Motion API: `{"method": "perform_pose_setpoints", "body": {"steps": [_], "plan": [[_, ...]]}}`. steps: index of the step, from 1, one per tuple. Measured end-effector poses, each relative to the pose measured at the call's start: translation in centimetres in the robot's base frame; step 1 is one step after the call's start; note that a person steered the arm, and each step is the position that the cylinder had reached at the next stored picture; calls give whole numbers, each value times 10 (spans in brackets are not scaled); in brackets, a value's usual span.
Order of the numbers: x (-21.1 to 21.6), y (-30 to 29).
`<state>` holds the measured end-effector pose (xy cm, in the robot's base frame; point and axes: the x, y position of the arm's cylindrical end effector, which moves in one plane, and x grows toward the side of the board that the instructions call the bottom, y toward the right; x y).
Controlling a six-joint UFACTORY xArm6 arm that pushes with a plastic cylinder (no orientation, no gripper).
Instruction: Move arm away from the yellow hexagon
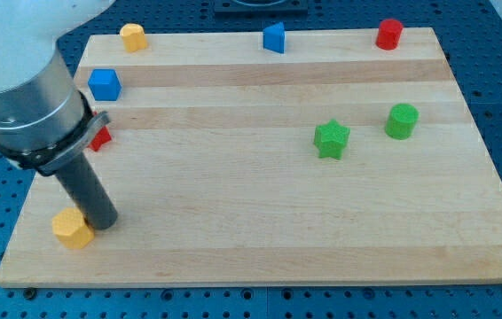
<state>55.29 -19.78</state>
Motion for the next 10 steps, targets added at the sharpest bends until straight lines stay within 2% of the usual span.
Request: {"method": "perform_pose_setpoints", "body": {"steps": [1,4,6,7,9,10], "plan": [[0,-10],[-67,40],[-145,74],[-163,133],[-170,257],[-154,276]]}}
